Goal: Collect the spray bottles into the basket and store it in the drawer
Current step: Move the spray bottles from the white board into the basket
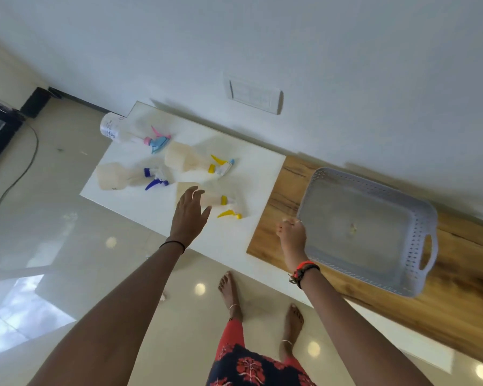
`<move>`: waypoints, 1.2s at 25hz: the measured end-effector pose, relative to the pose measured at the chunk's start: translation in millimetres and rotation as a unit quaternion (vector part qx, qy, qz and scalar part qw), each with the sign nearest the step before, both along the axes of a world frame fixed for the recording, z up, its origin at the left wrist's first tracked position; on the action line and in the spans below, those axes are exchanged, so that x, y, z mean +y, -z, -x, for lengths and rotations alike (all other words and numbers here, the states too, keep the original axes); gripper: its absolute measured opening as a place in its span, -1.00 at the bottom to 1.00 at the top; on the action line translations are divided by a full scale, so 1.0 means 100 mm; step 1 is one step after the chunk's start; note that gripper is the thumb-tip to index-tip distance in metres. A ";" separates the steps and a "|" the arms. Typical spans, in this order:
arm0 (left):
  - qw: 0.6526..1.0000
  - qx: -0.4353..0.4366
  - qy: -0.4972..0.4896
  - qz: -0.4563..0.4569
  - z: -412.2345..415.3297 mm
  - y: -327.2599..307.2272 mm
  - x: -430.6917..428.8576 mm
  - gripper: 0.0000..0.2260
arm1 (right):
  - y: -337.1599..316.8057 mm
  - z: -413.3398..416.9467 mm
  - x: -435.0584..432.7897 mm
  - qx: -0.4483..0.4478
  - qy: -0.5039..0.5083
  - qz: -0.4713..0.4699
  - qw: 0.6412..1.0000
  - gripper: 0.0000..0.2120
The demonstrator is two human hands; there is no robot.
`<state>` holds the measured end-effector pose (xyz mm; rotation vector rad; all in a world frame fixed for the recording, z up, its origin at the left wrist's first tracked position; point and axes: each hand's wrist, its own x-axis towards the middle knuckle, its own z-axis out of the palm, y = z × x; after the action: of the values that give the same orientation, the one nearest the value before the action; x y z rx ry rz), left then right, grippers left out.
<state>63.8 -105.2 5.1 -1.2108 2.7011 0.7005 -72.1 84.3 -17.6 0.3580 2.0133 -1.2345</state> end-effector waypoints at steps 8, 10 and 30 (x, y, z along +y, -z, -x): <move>0.976 -0.132 0.171 0.039 -0.19 0.31 -0.87 -0.09 | 0.29 -0.62 -1.26 -0.215 -0.036 0.025 0.976 -0.61; 0.966 -0.161 0.196 0.041 -0.14 0.41 -1.02 -0.03 | 0.41 -0.69 -1.48 -0.230 -0.028 0.030 0.972 -0.53; 0.976 0.061 0.079 -0.191 -0.10 0.50 -0.76 -0.09 | 0.36 -0.49 -1.37 -0.315 0.057 0.174 0.931 -0.71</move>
<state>74.2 -181.7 -44.5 -0.8763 2.5478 1.2327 -23.3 -53.2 -53.7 0.6101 1.2184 -1.3086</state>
